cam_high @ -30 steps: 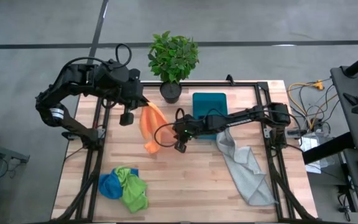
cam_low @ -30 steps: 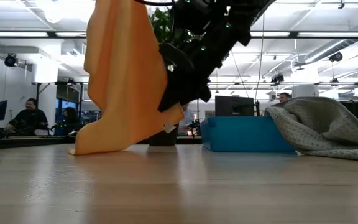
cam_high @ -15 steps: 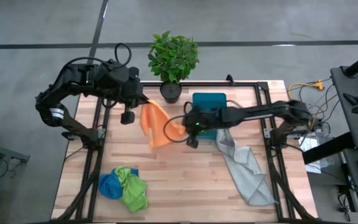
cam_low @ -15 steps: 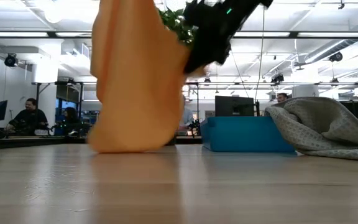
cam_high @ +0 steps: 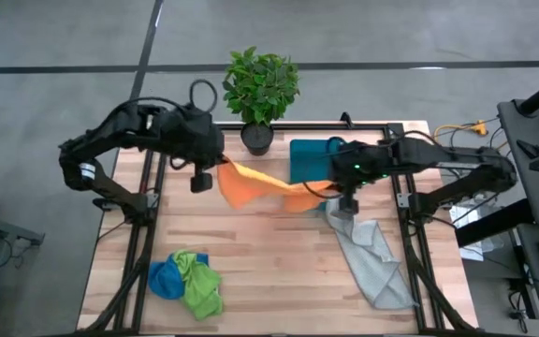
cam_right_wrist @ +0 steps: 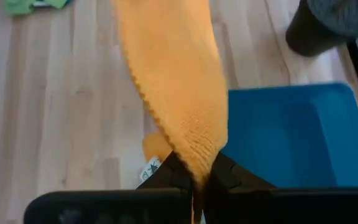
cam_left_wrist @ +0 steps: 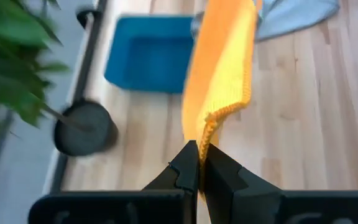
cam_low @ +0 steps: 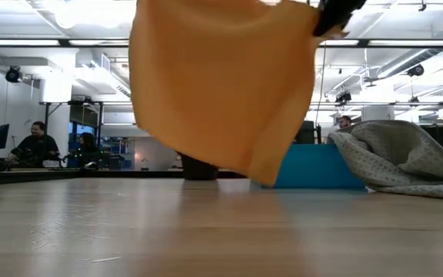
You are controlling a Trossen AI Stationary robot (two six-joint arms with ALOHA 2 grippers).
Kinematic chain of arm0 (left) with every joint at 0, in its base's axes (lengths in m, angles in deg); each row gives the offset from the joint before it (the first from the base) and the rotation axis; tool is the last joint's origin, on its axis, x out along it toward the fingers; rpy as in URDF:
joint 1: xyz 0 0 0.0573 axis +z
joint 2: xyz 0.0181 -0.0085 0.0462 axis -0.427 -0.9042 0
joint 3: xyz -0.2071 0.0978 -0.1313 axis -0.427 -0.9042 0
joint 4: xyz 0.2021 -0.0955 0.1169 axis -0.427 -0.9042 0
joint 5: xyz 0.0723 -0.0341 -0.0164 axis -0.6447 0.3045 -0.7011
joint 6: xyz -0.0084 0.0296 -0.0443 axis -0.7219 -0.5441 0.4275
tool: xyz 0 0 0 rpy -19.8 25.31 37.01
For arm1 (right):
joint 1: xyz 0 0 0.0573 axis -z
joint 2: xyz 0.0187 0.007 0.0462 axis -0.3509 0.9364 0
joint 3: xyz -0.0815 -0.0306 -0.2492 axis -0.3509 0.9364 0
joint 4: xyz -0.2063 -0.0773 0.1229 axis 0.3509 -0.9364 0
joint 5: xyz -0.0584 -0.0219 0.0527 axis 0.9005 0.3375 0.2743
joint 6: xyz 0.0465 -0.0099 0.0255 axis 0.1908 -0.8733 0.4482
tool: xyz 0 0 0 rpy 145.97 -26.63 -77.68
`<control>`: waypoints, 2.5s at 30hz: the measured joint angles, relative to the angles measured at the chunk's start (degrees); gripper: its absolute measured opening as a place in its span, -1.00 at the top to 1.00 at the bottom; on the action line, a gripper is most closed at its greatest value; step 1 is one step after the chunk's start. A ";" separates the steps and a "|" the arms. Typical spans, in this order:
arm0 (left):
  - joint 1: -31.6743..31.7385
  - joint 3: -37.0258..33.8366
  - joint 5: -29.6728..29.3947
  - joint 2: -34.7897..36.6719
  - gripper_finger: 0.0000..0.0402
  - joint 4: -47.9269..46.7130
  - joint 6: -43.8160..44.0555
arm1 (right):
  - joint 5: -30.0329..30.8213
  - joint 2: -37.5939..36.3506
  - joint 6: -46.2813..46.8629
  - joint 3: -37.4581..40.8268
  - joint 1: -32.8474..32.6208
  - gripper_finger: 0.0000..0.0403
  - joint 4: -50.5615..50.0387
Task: Fold microfiber towels
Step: Fold the orange microfiber towel
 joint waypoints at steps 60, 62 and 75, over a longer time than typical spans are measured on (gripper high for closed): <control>-51.82 -35.18 -2.03 4.93 1.00 53.70 44.01 | -18.62 5.30 46.07 6.52 -39.48 0.96 30.29; -51.38 -37.82 -2.08 5.32 1.00 54.39 45.59 | -18.82 5.43 44.81 7.53 -38.53 0.96 30.40; -41.59 -56.86 -16.40 8.91 1.00 53.82 48.51 | -19.16 5.73 34.92 22.79 -25.77 0.96 30.24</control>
